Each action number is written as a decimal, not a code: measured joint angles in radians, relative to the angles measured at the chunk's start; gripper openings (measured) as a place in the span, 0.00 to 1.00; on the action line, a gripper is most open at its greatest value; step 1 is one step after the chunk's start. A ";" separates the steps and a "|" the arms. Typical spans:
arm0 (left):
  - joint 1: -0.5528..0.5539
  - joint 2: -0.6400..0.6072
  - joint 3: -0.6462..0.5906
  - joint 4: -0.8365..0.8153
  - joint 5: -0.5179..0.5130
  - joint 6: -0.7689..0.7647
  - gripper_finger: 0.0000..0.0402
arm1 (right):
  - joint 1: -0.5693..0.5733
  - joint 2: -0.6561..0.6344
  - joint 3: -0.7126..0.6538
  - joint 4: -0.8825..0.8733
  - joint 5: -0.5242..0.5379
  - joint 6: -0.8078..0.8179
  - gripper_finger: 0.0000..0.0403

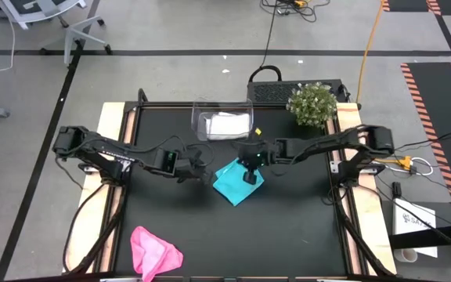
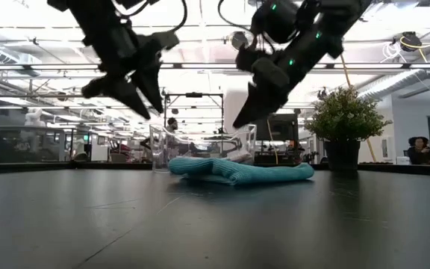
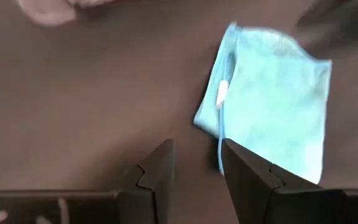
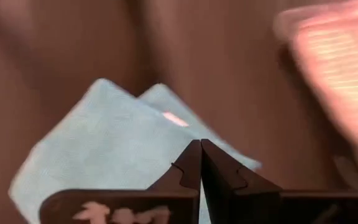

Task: Fold microfiber towels
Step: Fold the blue microfiber towel

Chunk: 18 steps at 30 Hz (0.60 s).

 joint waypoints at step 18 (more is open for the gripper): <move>-0.033 0.001 -0.087 0.137 0.054 -0.061 0.34 | 0.035 0.185 0.002 -0.058 -0.068 0.033 0.00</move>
